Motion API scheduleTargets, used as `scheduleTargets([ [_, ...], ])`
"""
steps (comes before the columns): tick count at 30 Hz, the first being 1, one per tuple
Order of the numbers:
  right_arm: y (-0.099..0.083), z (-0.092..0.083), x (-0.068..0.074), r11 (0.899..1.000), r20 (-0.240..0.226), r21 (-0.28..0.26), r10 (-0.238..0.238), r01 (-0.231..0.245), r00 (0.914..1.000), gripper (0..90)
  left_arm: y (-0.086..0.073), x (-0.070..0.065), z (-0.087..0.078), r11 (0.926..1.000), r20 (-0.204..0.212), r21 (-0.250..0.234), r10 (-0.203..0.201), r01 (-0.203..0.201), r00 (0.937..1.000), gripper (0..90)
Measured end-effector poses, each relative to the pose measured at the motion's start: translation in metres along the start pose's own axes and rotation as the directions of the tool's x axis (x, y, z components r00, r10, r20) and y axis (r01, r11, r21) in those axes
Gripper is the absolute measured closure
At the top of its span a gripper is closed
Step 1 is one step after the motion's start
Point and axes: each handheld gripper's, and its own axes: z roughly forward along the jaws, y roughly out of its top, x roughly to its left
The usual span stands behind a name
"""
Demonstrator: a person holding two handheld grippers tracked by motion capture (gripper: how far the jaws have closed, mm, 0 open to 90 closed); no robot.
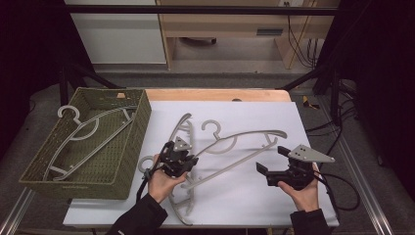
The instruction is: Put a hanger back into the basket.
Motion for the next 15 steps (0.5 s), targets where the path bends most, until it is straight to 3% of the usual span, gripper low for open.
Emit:
scheduleTargets([
  [6,0.001,-0.006,-0.003,1.0,0.007,-0.013,0.006,-0.006,1.0,2.1,0.01,0.016,-0.037,0.9985,-0.053,-0.054,0.003,-0.006,0.9986,81.9],
  [15,0.001,-0.012,-0.007,0.999,0.015,-0.024,0.025,-0.025,0.9996,1.5,0.016,0.044,-0.092,0.9918,-0.124,-0.127,-0.023,0.007,0.9921,81.9],
])
